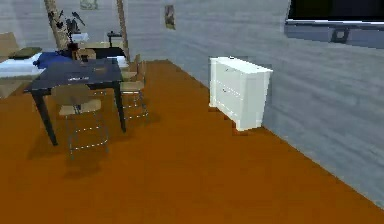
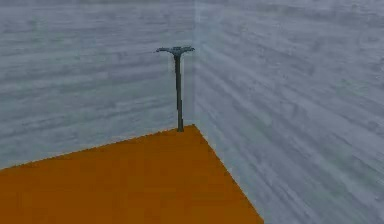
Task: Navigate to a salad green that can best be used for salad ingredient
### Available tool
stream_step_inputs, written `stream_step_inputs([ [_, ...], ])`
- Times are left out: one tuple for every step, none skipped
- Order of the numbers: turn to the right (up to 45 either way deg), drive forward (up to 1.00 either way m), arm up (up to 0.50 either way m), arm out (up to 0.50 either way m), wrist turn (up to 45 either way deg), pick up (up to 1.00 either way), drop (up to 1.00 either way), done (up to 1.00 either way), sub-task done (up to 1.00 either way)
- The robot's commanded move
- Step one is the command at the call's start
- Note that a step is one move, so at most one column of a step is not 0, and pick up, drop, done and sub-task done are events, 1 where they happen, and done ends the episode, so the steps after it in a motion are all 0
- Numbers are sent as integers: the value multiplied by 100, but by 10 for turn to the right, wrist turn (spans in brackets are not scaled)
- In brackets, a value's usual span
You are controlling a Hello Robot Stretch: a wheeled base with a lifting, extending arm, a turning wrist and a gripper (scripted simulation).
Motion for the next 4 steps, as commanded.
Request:
stream_step_inputs([
  [0,100,0,0,0,0,0,0,0],
  [0,100,0,0,0,0,0,0,0],
  [-60,0,0,0,0,0,0,0,0],
  [0,60,0,0,0,0,0,0,0],
])
